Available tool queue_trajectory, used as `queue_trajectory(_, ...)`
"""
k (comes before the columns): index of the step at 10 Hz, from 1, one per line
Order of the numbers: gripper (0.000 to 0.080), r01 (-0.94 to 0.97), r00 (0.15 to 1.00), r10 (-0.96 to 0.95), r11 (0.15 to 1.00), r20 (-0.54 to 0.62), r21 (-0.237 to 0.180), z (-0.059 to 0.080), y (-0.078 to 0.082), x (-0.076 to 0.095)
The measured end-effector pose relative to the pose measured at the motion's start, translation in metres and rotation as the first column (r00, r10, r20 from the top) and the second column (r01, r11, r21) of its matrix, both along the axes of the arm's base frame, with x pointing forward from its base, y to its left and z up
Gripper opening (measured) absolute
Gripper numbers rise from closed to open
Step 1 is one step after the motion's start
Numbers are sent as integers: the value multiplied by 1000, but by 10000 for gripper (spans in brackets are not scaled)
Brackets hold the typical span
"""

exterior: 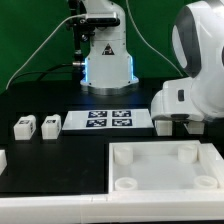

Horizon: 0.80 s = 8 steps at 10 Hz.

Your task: Assemble one leg

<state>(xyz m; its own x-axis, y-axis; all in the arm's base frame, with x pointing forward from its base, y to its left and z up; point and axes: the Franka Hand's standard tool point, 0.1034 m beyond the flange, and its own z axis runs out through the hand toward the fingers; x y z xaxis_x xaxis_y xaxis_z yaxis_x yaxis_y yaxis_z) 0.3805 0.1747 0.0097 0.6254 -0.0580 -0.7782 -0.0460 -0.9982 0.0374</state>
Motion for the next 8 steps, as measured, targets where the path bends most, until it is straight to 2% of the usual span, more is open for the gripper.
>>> queue_trajectory(6,290,-12,1000,12,1000,2,7,3,-2,4)
queue_trajectory(8,290,-39,998,37,999,43,37,42,-13,33)
